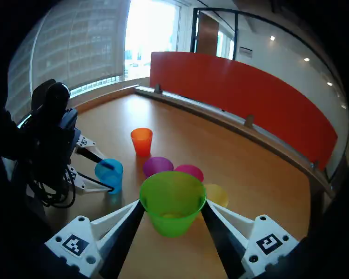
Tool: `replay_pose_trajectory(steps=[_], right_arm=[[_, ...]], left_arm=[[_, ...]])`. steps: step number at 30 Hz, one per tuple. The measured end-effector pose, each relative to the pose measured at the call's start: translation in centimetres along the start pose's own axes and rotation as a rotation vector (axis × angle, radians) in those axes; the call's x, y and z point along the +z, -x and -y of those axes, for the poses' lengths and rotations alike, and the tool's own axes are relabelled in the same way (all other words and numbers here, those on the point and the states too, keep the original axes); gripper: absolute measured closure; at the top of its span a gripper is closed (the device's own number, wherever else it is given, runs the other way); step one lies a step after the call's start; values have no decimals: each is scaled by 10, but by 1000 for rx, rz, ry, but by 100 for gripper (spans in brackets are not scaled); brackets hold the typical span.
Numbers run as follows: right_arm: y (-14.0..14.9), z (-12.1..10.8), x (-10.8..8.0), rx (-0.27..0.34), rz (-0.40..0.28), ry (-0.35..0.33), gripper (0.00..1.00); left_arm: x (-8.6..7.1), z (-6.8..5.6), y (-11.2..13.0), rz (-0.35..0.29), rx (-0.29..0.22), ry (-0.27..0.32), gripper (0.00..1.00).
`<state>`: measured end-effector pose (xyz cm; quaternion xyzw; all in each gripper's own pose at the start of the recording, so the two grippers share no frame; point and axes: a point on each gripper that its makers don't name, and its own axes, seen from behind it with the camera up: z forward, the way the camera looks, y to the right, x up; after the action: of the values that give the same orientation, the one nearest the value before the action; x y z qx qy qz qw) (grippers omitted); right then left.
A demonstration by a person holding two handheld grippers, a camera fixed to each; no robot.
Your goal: Pour water
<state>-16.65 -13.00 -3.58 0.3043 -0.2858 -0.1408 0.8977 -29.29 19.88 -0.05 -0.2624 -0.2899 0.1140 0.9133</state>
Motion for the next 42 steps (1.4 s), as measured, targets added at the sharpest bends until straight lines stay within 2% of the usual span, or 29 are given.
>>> replay_pose_trajectory(steps=[14, 23, 35, 42], right_arm=[[2, 1, -2, 0, -2, 1, 11], [2, 4, -2, -2, -7, -4, 11], [8, 6, 10, -16, 1, -26, 11], [17, 10, 22, -27, 14, -50, 11]], left_arm=[[-2, -2, 6, 29, -12, 12, 14], [-6, 1, 20, 61, 38, -20, 14], [-36, 5, 32, 75, -28, -61, 14], [-59, 13, 36, 77, -109, -104, 14]])
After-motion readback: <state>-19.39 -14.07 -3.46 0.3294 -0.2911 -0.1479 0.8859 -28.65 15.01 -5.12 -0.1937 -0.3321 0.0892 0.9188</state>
